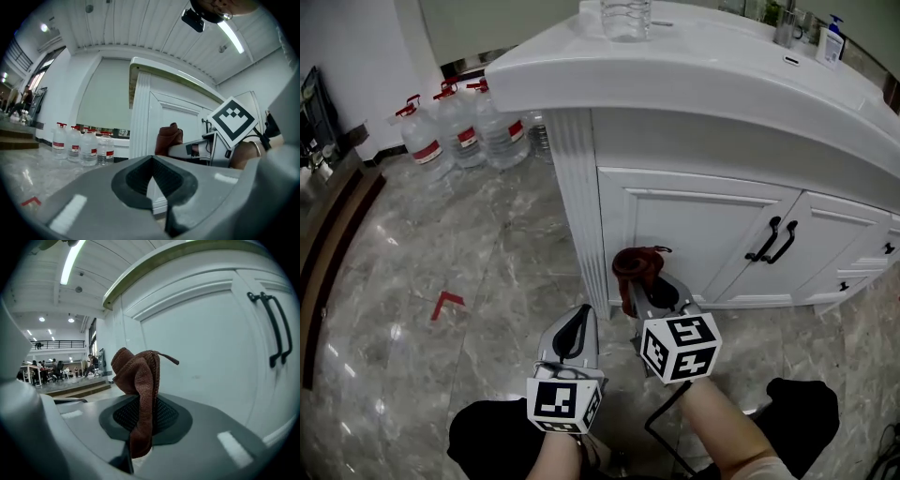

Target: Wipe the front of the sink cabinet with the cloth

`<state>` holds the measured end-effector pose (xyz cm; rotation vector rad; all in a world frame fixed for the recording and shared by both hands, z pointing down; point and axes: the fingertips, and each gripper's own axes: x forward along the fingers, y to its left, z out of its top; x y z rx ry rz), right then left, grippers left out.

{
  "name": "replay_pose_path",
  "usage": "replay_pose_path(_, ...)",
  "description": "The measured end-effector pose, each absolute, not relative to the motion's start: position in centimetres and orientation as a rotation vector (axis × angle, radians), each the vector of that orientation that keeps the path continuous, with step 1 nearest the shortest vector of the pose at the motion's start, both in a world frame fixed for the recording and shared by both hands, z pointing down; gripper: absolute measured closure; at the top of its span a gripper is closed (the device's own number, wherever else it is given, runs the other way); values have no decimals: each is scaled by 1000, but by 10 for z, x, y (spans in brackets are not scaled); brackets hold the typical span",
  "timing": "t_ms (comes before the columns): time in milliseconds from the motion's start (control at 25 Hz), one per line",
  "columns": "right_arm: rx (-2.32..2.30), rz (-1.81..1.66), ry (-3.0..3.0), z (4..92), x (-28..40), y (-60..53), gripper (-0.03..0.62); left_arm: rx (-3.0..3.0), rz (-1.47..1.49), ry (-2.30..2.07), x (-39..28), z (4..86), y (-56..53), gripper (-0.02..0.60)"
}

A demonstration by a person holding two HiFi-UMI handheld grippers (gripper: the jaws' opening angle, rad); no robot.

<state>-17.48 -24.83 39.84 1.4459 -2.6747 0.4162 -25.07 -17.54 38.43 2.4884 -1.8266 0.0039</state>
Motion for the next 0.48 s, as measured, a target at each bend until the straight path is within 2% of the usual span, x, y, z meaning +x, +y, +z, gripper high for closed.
replay_pose_path(240, 1372, 417, -2694, 411, -215, -255, 513, 2463, 10, -1820, -269, 388, -168, 581)
replay_pose_path(480, 1417, 442, -2665, 417, -215, -266, 513, 2463, -30, -1811, -273, 379, -165, 581)
